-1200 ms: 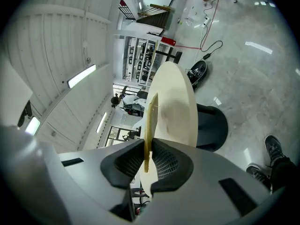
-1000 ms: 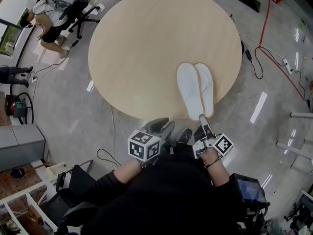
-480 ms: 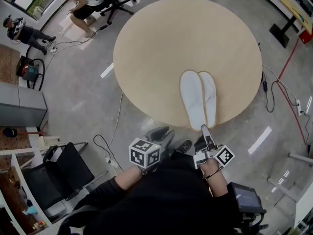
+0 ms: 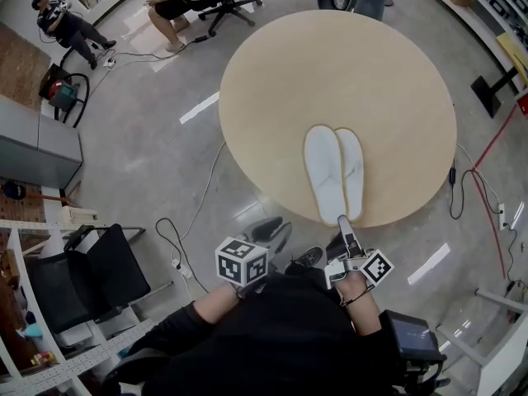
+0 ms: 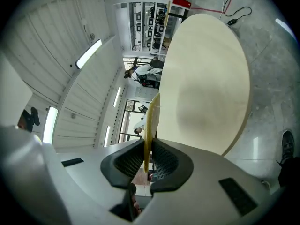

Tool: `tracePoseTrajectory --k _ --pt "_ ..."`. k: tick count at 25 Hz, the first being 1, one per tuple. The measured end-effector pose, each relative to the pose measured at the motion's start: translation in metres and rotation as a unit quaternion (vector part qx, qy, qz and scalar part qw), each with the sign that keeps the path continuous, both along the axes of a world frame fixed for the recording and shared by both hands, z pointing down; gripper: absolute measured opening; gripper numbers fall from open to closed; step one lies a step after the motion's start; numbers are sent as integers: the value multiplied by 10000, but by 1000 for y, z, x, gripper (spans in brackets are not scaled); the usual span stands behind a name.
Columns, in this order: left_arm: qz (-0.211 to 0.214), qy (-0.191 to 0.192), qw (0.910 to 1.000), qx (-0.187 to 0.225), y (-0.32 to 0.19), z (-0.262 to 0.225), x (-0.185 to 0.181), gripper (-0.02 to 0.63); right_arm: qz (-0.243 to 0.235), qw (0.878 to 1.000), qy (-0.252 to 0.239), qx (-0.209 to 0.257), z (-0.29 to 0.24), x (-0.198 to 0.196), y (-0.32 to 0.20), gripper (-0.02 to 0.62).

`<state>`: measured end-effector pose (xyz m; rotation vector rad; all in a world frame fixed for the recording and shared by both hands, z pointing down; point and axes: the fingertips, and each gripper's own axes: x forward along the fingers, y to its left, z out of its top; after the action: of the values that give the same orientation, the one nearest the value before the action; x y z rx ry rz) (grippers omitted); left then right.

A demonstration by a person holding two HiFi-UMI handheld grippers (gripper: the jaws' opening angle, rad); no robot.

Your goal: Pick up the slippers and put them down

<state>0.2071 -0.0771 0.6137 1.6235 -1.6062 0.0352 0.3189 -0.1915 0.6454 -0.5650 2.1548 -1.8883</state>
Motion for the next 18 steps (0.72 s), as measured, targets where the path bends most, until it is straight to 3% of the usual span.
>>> tracePoseTrajectory --k 8,12,18 --pt "102 -160 9983 552 23 -33 -52 120 84 9997 -173 123 -32 -55 25 58" --pt "107 -379 9966 729 40 -55 -90 115 198 9990 -284 278 -57 -86 37 58" --pt "-130 -344 9913 1262 70 -80 -155 115 365 9974 -402 480 -79 -137 53 58"
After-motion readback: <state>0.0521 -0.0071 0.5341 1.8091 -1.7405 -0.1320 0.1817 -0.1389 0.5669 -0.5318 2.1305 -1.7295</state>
